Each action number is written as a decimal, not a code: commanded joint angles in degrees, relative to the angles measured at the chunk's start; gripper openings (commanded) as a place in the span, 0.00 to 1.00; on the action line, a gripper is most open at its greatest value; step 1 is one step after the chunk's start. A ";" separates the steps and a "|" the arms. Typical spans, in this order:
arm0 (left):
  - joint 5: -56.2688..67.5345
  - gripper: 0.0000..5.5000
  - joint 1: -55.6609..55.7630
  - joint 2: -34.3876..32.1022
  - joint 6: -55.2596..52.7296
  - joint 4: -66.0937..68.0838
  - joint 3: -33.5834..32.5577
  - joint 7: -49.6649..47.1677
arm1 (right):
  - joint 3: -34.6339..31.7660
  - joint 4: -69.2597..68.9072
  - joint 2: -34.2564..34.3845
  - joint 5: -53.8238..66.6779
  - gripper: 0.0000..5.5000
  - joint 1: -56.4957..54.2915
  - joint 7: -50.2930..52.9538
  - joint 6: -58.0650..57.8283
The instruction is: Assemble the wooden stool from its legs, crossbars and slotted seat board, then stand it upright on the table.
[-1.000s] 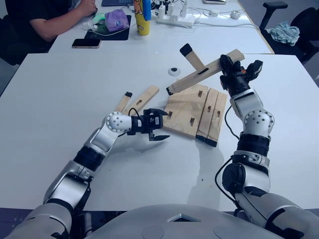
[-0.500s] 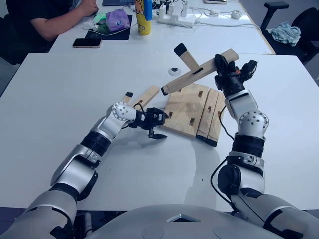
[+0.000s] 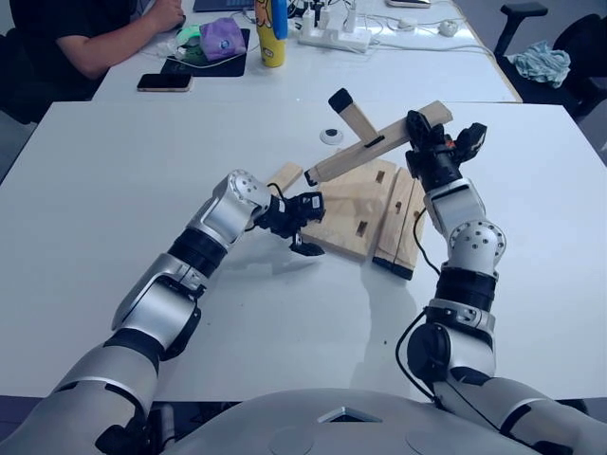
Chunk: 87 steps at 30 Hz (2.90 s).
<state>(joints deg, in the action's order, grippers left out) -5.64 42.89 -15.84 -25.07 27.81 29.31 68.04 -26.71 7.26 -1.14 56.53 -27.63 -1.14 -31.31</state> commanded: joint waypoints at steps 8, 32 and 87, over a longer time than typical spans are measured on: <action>-1.91 0.80 -13.44 -9.19 -15.14 -12.73 -1.89 -8.87 | 2.41 -5.83 -0.10 -4.51 0.19 4.45 0.85 1.29; 7.06 0.71 -15.99 -1.74 -28.86 -21.85 -7.92 -22.16 | 4.56 -7.48 -1.23 -9.64 0.19 4.13 0.28 2.97; 10.94 0.51 -28.58 -11.19 -6.35 -36.27 -17.57 -31.06 | 2.66 -2.60 -0.20 -4.51 0.19 -2.59 3.72 3.68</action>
<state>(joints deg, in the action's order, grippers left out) 6.58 13.75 -25.83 -31.88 -9.24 10.72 36.74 -24.31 4.64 -0.88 52.16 -28.56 3.06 -27.53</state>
